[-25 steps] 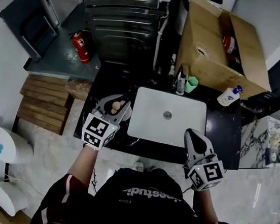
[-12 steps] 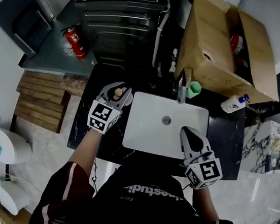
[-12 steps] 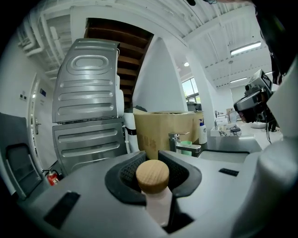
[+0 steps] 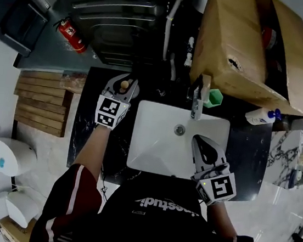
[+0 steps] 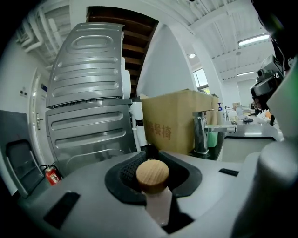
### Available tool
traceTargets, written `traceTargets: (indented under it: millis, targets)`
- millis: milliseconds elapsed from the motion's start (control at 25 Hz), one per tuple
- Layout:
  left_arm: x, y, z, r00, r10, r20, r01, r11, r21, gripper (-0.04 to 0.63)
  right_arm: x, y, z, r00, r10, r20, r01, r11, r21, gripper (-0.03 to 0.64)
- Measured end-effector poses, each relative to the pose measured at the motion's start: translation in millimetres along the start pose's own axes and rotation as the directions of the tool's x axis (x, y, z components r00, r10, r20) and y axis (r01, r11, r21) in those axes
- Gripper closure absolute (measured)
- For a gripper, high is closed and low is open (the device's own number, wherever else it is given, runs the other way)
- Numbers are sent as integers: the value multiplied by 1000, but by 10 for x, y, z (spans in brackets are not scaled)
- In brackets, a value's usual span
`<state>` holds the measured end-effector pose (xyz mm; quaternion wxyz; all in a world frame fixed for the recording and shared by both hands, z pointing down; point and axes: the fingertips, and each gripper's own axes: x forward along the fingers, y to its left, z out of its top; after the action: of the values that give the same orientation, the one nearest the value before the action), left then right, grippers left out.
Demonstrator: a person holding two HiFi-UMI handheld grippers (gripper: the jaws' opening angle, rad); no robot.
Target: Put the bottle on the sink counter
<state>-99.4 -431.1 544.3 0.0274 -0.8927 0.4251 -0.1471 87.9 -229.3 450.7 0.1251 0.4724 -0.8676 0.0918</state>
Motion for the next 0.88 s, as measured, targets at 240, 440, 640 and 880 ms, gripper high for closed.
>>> traceTargets:
  millis: [240,440,640,880]
  targets:
    - [293,105,-176,1000,1,-27,-1,1000,-4,502,204,-66,-68,1000,17,-2,-16,999,33,578]
    - [373,129,-261,999,4,-39,-5,1000,-9,502,232,-101,-179,1000,17,-23,-16,999,43,578]
    - [425,111,-295,998,-3,-66,3,1000,-6,500,203,-110,-215,1000,5,-23,-4,998,69,578]
    - [458,133,-319,995,10,-96,-11,1000,-8,497,95,-93,-230,1000,-5,-21,7,997,74,578]
